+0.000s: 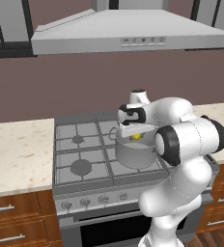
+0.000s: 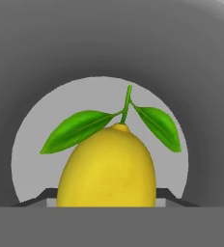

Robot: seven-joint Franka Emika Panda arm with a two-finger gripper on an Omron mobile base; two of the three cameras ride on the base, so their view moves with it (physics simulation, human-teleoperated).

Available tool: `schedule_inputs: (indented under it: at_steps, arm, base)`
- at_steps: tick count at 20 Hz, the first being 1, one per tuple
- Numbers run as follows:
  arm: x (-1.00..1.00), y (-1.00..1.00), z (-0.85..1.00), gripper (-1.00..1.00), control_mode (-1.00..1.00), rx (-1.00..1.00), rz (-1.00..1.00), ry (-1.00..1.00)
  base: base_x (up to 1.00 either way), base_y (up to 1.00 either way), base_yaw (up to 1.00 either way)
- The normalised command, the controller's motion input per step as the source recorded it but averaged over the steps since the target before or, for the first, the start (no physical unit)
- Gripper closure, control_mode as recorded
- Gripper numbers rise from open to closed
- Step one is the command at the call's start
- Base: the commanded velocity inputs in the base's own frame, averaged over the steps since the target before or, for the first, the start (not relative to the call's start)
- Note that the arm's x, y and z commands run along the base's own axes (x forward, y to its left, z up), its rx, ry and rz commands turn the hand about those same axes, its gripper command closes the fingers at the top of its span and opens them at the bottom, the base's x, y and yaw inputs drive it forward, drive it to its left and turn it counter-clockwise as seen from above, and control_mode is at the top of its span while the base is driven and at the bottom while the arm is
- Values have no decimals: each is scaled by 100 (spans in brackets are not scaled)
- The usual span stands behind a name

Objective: Put the lemon and lemon wedge in the pot. Retrieve the spatula and lightly stir the vegetables in the pot.

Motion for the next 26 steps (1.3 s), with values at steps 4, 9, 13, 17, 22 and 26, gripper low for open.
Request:
schedule_inputs:
  at_steps: [4,9,13,17,22,26]
  arm:
    - [0,0,-14,100,-100,0,0,0]
    - [0,1,-18,100,-100,0,0,0]
    - [0,1,-18,100,-100,0,0,0]
    - [0,0,-16,100,-100,0,0,0]
    - [0,0,-10,100,-100,0,0,0]
    - [0,2,-8,-100,-100,0,0,0]
  base:
    - [0,0,0]
    - [0,0,0]
    - [0,0,0]
    - [0,0,0]
    - [0,0,0]
    - [0,0,0]
